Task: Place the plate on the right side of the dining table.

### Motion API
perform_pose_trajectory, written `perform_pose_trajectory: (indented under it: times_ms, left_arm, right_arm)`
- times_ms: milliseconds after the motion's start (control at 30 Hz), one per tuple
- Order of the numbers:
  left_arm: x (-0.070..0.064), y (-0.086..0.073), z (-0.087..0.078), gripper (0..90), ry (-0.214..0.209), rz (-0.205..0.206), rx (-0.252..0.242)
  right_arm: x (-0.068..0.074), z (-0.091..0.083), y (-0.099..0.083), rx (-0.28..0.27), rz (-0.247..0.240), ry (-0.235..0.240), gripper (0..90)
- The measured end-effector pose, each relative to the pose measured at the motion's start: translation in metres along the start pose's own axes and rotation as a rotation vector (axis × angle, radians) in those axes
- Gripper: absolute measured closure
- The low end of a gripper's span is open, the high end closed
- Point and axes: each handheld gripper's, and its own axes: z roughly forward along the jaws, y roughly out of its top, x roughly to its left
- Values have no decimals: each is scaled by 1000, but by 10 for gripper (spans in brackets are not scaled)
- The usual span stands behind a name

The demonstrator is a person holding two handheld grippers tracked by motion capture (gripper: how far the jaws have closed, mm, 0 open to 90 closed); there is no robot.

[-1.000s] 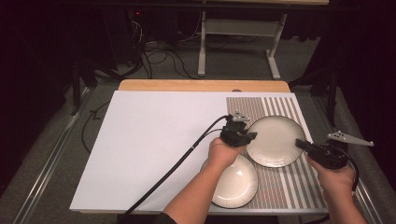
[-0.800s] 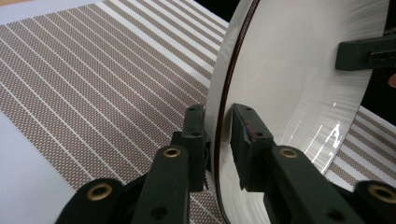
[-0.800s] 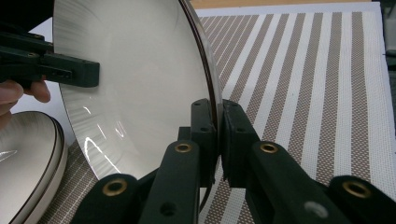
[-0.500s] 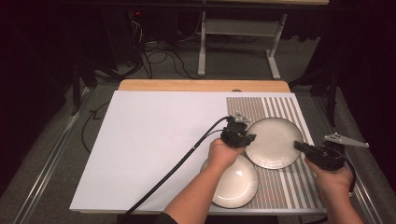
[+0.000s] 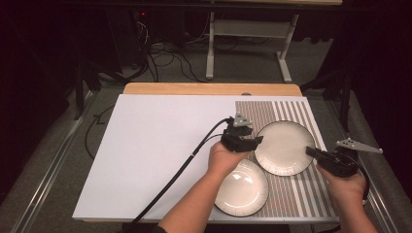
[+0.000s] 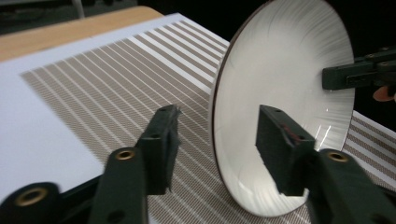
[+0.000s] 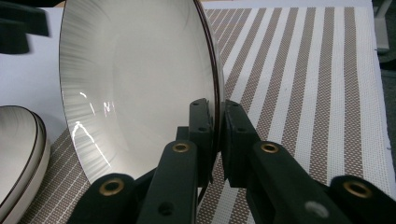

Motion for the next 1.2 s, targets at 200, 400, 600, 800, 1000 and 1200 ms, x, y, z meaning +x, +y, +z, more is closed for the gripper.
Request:
perform_pose_trajectory:
  times_ms: [200,400,600,800,1000,1200]
  left_arm:
    - [15,-15,-47,346,41,14,-58]
    - [35,-45,-95,284,87,16,-87]
    - [54,-76,-143,165,153,9,-118]
    - [60,-102,-183,78,212,21,-115]
    - [70,-120,-210,34,248,-9,-161]
    - [79,-126,-221,2,290,-19,-204]
  right_arm:
    - [-3,3,0,24,23,-17,848]
    - [-5,7,1,44,33,-27,838]
    - [-8,14,1,69,55,-48,819]
    - [-10,20,1,89,62,-68,806]
    - [-11,23,2,93,87,-76,804]
    - [-15,30,2,121,121,-93,786]
